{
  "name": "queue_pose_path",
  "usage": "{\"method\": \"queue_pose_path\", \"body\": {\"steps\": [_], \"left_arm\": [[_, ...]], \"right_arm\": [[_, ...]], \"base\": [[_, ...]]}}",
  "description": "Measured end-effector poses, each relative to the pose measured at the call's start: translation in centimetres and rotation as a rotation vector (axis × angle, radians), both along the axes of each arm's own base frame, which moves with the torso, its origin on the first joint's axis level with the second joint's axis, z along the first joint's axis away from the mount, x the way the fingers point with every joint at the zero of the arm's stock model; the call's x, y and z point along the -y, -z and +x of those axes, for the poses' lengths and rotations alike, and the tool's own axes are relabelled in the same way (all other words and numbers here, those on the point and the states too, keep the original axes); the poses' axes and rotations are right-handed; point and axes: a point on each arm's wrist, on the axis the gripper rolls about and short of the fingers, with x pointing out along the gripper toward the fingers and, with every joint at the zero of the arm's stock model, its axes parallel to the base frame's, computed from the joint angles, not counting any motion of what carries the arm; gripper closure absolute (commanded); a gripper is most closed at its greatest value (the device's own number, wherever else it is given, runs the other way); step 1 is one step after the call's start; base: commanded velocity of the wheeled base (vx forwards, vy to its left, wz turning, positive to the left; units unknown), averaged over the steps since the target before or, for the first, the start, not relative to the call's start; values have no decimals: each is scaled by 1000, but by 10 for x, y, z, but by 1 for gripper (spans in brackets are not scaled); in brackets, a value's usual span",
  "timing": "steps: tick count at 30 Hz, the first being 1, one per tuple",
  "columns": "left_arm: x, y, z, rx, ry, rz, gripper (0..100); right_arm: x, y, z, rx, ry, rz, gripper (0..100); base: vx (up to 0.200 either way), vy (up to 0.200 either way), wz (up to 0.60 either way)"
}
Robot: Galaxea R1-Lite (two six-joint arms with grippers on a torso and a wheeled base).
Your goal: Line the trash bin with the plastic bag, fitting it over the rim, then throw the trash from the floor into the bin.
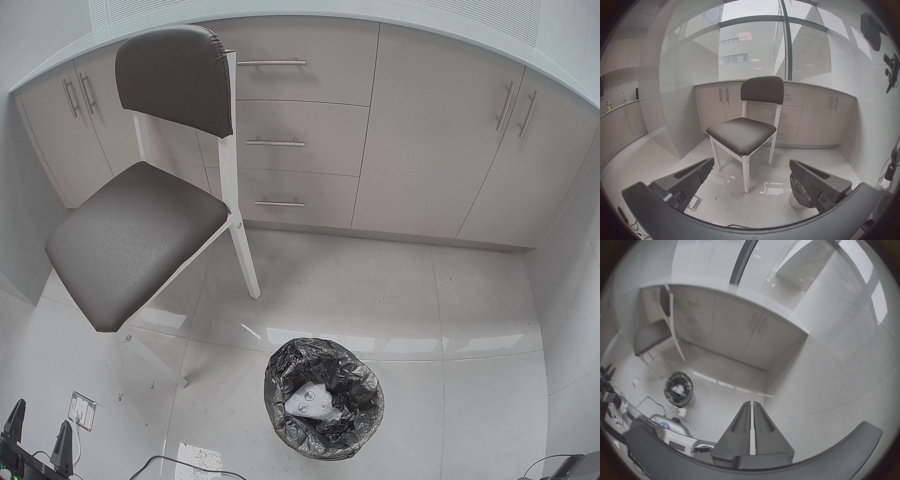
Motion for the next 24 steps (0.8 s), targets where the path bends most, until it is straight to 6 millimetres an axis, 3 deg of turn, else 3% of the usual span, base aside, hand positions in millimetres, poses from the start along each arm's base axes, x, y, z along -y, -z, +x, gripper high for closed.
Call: {"method": "queue_pose_path", "body": {"steps": [4, 8, 10, 16, 24], "left_arm": [[0, 0, 0, 0, 0, 0, 0], [0, 0, 0, 0, 0, 0, 0], [0, 0, 0, 0, 1, 0, 0], [0, 0, 0, 0, 0, 0, 0], [0, 0, 0, 0, 0, 0, 0]], "right_arm": [[7, 20, -75, 168, -56, 63, 100], [6, 47, -127, 347, -78, 83, 100], [4, 62, -140, 405, -86, 84, 100], [-6, 112, -154, 492, -116, 115, 100], [-14, 151, -119, 562, -146, 193, 100]], "base": [[0, 0, 0], [0, 0, 0], [0, 0, 0], [0, 0, 0], [0, 0, 0]]}}
